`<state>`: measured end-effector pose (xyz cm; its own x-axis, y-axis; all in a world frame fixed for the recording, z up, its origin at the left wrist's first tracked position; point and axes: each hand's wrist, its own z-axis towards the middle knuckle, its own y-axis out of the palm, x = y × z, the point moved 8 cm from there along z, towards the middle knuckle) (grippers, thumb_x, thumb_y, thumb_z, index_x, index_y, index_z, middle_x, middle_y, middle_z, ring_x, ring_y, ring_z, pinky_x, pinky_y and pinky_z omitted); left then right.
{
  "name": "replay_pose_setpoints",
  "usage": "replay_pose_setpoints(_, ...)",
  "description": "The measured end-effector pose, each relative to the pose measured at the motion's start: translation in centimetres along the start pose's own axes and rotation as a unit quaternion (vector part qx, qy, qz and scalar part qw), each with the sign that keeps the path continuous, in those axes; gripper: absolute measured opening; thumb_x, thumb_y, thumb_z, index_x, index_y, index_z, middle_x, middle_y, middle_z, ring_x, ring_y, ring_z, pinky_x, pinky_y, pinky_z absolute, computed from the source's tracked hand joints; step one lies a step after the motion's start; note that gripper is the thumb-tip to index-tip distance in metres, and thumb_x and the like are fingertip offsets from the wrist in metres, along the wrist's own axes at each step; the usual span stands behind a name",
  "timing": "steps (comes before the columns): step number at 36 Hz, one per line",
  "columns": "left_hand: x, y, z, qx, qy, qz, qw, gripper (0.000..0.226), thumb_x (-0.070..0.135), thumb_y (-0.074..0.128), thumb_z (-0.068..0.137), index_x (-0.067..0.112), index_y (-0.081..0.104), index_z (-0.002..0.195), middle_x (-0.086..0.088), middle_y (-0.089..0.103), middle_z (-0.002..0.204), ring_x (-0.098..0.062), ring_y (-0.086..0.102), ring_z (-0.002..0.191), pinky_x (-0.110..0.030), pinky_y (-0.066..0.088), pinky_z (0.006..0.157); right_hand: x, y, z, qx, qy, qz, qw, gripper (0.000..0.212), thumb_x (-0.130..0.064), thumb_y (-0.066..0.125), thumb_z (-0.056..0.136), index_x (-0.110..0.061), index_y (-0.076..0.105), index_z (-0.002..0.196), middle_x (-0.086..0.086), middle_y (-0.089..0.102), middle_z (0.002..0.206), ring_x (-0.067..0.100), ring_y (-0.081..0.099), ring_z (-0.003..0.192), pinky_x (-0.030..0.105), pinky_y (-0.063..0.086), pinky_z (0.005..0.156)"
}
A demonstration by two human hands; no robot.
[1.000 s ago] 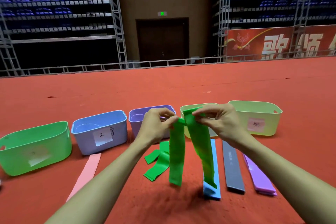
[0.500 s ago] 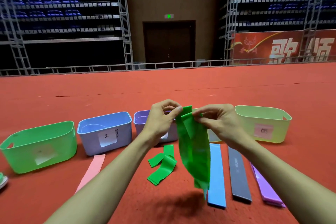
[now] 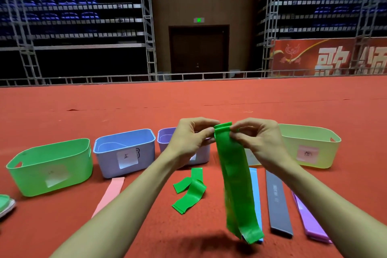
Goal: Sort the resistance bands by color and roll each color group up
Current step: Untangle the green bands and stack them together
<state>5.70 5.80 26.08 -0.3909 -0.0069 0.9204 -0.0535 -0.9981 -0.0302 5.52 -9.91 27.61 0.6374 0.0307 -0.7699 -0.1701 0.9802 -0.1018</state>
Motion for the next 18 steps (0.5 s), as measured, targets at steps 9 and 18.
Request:
replay_pose_setpoints(9, 0.8, 0.7, -0.1, -0.006, 0.022, 0.030, 0.999, 0.021, -0.010, 0.053, 0.092, -0.006, 0.065, 0.109, -0.004, 0.070, 0.089, -0.001, 0.068, 0.075, -0.014, 0.053, 0.069, -0.3, -0.5, 0.2, 0.004, -0.009, -0.038, 0.999, 0.032, 0.009, 0.072, 0.075, -0.023, 0.073, 0.074, 0.003, 0.075, 0.078, 0.015, 0.071, 0.073, 0.027, 0.057, 0.067)
replay_pose_setpoints(18, 1.0, 1.2, -0.4, -0.019, 0.028, 0.049, 0.998, 0.023, -0.010, 0.052, 0.092, -0.005, 0.065, 0.110, -0.006, 0.071, 0.092, -0.003, 0.069, 0.079, -0.016, 0.054, 0.072, -0.4, -1.0, 0.1, 0.020, -0.017, -0.071, 0.997, 0.027, 0.010, 0.073, 0.075, -0.018, 0.073, 0.076, -0.002, 0.074, 0.072, 0.009, 0.069, 0.068, 0.020, 0.054, 0.062)
